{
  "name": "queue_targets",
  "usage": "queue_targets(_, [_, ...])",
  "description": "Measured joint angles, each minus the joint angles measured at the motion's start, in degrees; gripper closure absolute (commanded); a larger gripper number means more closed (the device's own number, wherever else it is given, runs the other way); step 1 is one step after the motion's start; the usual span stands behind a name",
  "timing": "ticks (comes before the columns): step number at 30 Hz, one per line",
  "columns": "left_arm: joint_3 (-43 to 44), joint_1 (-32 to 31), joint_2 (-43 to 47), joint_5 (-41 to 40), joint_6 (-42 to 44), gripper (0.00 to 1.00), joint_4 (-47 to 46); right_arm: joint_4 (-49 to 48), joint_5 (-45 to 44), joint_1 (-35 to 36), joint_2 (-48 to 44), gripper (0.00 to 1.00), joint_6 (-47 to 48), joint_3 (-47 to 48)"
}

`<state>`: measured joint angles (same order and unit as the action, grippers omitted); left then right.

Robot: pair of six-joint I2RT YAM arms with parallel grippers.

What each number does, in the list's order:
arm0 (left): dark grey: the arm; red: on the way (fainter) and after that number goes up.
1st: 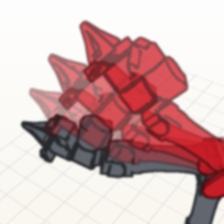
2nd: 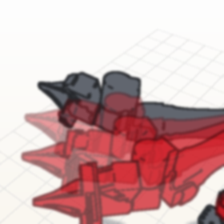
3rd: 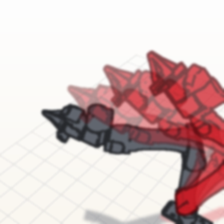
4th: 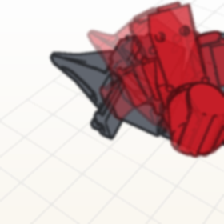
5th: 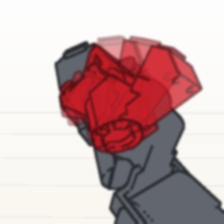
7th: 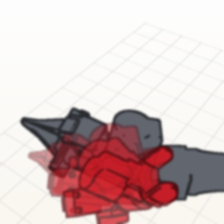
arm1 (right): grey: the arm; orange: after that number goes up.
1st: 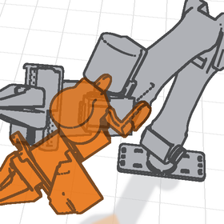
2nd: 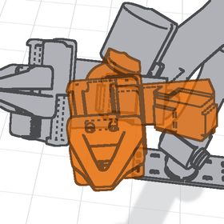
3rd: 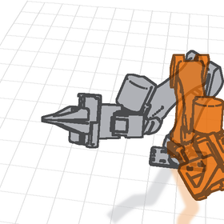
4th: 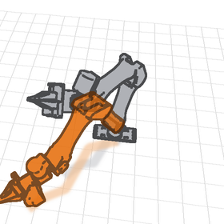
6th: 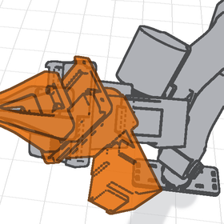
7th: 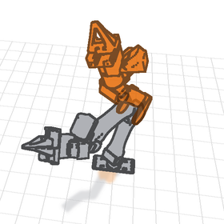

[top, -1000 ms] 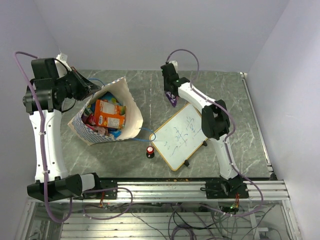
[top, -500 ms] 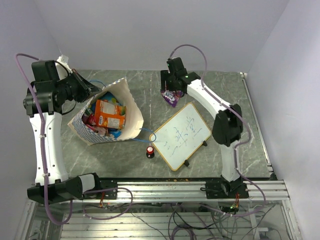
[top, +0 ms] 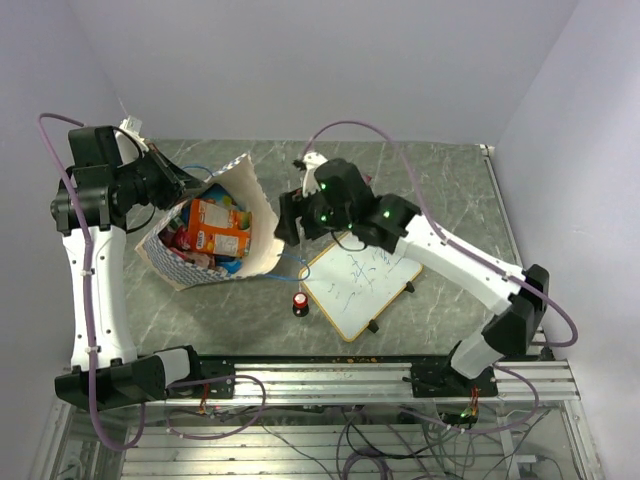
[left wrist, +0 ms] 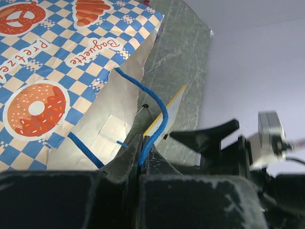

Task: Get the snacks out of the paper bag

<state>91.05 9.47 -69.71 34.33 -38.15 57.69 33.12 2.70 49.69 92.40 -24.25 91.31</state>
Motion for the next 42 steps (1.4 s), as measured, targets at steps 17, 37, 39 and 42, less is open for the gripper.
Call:
queue_targets(17, [-5.40, 0.00, 6.88, 3.39, -3.28, 0.93, -4.50, -37.66, -1.18, 14.67, 7.17, 0.28, 21.44, -13.68])
queue_targets(37, [-8.61, 0.00, 11.47, 4.68, -6.47, 0.93, -8.55, -53.86, -10.03, 15.52, 26.95, 0.04, 21.73, -5.55])
queue_targets(39, [-8.22, 0.00, 11.19, 5.05, -5.90, 0.93, -7.72, -54.07, -10.29, 15.30, 29.83, 0.04, 21.24, -3.54])
queue_targets(42, [-7.69, 0.00, 10.71, 5.46, -4.83, 0.93, -6.36, -53.88, -10.49, 14.56, 33.59, 0.06, 20.17, -0.07])
